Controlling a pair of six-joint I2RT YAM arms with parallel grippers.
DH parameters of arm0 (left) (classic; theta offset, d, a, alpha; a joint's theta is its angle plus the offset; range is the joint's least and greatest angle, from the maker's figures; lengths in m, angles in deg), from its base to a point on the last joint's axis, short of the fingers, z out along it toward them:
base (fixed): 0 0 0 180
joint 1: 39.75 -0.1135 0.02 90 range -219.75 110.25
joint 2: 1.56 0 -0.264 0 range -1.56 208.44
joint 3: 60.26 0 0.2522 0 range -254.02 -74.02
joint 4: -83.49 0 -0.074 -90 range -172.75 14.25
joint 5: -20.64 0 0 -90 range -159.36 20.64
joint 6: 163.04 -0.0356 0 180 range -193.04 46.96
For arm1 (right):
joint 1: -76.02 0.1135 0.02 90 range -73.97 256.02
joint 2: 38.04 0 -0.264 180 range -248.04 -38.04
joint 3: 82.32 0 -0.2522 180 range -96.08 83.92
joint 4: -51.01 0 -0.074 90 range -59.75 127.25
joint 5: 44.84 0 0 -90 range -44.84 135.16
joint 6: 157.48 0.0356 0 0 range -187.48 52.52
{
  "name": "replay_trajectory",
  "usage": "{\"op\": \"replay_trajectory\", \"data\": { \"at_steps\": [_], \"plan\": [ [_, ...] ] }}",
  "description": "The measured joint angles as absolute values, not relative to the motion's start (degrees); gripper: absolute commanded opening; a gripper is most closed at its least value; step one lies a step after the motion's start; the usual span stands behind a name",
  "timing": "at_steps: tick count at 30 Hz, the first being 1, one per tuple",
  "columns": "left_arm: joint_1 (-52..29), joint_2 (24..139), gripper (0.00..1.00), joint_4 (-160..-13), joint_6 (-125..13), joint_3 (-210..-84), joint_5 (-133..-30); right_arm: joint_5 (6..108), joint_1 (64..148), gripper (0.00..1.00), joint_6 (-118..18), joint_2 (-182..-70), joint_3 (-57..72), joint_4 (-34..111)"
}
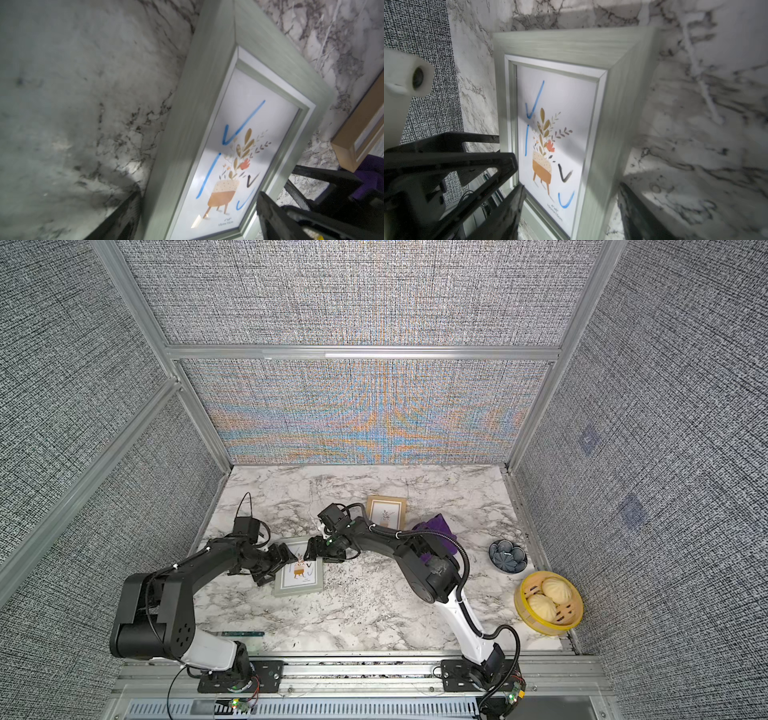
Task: Wipe the picture frame with a cloth
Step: Move the picture frame to the center of the board.
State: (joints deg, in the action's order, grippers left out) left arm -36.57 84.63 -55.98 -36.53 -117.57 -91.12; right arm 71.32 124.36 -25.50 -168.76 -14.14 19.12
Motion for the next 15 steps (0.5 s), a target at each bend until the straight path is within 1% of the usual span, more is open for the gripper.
{"op": "replay_trajectory", "data": {
  "at_steps": [7, 15],
  "plan": [
    [-34.69, 84.37, 0.82, -57.36, -36.31, -116.74, -92.63, 71.91, 124.01, 0.68, -26.62, -167.01, -12.02, 18.20],
    [-28.96, 84.21, 0.81, -59.96, -34.01, -115.65, -94.27, 72.63, 122.57, 0.67, -27.91, -158.79, -2.06, 18.09]
  ]
}}
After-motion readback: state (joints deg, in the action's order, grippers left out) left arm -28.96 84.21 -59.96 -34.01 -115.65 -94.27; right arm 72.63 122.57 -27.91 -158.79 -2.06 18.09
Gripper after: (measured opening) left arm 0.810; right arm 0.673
